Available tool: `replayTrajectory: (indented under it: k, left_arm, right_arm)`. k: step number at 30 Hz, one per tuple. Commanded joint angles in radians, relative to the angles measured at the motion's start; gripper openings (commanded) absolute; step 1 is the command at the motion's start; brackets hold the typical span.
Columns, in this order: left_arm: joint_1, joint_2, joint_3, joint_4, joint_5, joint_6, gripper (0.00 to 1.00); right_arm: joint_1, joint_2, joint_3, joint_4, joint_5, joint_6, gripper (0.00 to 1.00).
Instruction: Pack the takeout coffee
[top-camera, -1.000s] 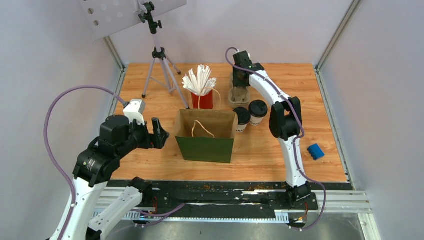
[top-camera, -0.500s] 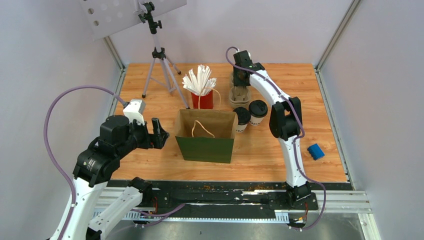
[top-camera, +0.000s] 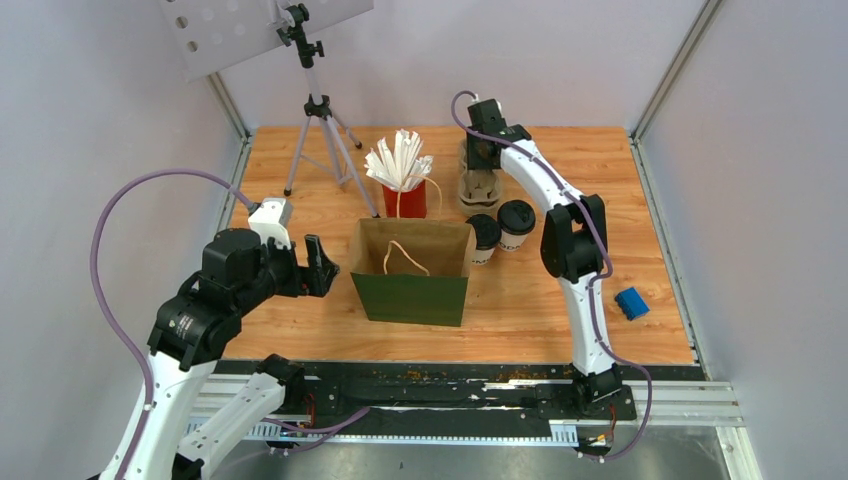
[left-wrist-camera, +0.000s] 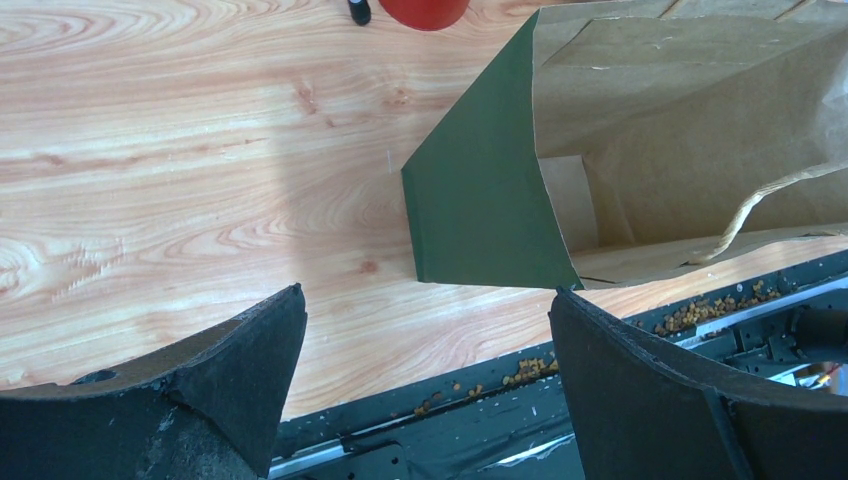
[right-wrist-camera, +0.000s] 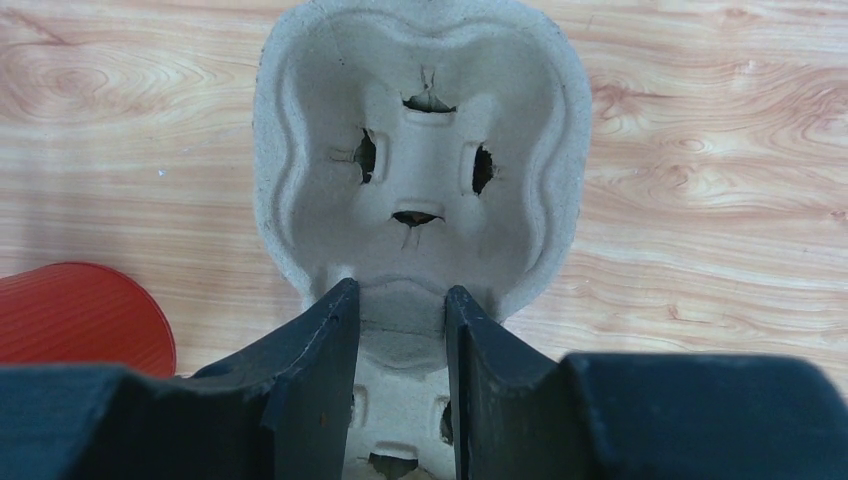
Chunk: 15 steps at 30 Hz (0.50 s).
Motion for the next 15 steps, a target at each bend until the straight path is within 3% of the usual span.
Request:
replayTrajectory:
  k: [1, 15]
  left_arm:
    - [-0.002, 0.007, 0.018, 0.020, 0.007, 0.012, 0.98]
    - [-0.002, 0.014, 0.019, 0.026, 0.009, 0.001, 0.96]
  right_arm:
    - [0.006, -0.091, 0.004, 0.067, -0.002, -0.012, 0.28]
    - [0.006, -0.171, 0.027, 0.038, -0.017, -0.065, 0.29]
